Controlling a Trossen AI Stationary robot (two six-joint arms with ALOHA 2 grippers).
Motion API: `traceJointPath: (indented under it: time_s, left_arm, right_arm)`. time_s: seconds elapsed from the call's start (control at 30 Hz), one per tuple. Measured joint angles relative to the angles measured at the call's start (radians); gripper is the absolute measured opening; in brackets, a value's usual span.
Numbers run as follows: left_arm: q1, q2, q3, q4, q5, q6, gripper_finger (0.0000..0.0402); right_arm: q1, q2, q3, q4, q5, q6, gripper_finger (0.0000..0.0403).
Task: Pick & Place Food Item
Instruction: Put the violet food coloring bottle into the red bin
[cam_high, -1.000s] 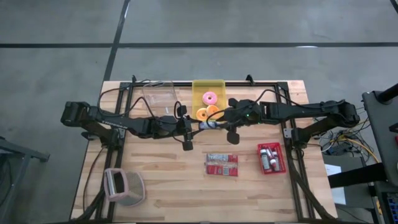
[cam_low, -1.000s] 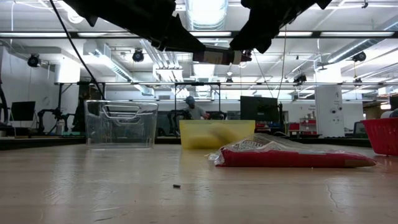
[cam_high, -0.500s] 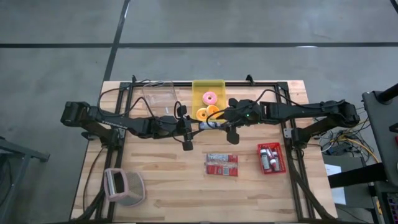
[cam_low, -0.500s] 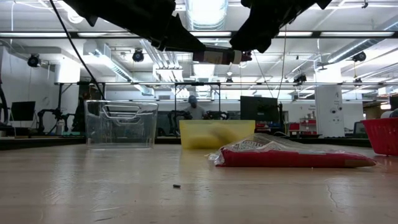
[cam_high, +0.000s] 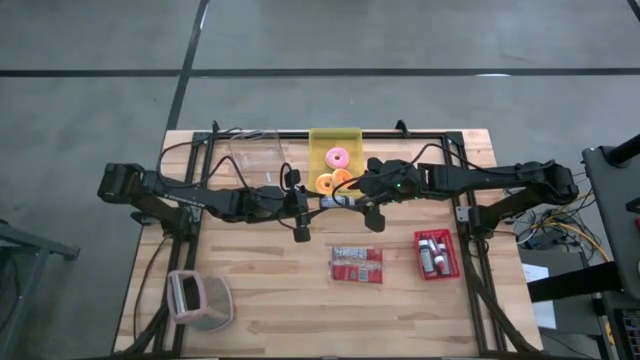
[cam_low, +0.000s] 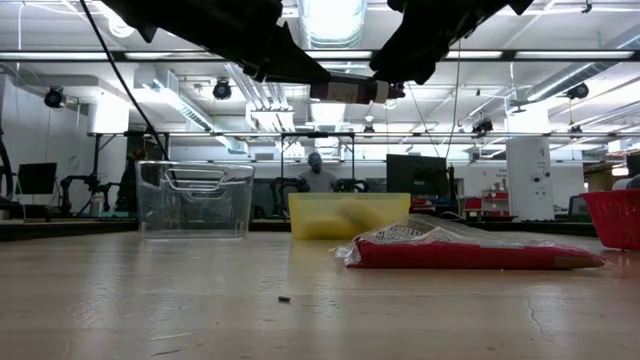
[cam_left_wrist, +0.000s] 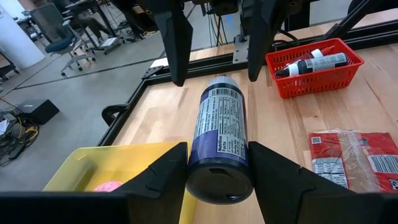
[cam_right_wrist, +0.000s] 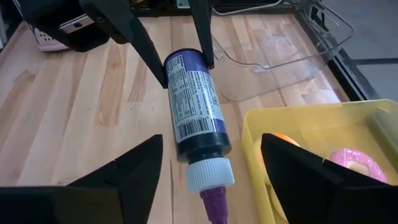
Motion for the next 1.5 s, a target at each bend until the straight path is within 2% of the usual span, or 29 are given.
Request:
traceJointPath:
  time_s: [0.3,0.77,0.93,1.5]
  left_arm:
    - [0.0,0.0,0.0,0.0,-0.001,0.0,0.0161]
    - [0.0,0.0,0.0,0.0,-0.002,0.0,0.0161]
    - [0.0,0.0,0.0,0.0,-0.002,0.0,0.0161]
    - [0.0,0.0,0.0,0.0,0.0,0.0,0.0161]
  right_arm:
    - [0.0,0.001,0.0,-0.013,-0.003,0.056,0.0284]
    - [0.0,0.003,-0.047,-0.035,0.001,0.013,0.0288]
    - [0.0,0.003,-0.047,-0.019,0.002,-0.062,0.0281]
    - [0.0,0.003,-0.049,0.007,0.002,-0.061,0.0254]
